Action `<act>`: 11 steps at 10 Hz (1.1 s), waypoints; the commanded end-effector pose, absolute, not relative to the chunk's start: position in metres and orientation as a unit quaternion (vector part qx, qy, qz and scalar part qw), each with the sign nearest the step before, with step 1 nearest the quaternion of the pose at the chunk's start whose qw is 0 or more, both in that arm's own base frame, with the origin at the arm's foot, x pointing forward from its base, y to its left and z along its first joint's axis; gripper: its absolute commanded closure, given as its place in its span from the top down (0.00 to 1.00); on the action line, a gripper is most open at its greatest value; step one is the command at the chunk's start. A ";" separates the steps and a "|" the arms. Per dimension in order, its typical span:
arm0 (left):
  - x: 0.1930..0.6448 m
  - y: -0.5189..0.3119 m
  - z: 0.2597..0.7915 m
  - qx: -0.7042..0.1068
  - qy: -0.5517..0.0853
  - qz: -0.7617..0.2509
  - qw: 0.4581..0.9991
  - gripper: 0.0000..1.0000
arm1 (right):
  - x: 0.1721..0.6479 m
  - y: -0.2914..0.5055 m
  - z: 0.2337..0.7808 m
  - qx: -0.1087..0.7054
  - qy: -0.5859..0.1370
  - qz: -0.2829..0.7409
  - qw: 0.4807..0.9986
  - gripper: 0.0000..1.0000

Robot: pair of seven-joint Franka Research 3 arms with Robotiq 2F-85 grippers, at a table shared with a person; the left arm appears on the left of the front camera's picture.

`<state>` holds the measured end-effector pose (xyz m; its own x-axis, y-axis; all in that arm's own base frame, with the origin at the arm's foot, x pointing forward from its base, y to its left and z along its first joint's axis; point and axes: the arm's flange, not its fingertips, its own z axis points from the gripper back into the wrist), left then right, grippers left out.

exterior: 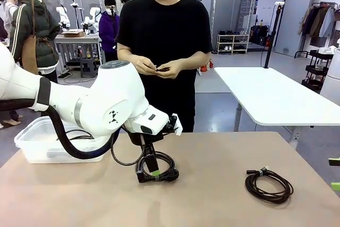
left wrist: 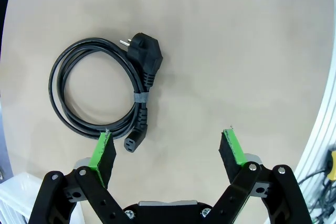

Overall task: Organize and store the cables.
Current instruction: Place the Power Cable into the Organizing box.

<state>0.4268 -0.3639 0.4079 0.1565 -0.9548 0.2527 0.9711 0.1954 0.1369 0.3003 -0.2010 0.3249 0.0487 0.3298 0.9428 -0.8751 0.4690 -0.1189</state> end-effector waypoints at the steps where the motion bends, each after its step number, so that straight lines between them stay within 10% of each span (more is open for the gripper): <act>1: 0.426 -0.364 0.408 -0.029 -0.142 -0.634 0.760 1.00 | 0.300 -0.201 0.330 0.258 -0.531 0.441 0.676 1.00; 11: 0.487 -0.413 0.336 0.020 -0.036 -0.647 0.762 1.00 | 0.300 -0.201 0.330 0.258 -0.531 0.441 0.676 1.00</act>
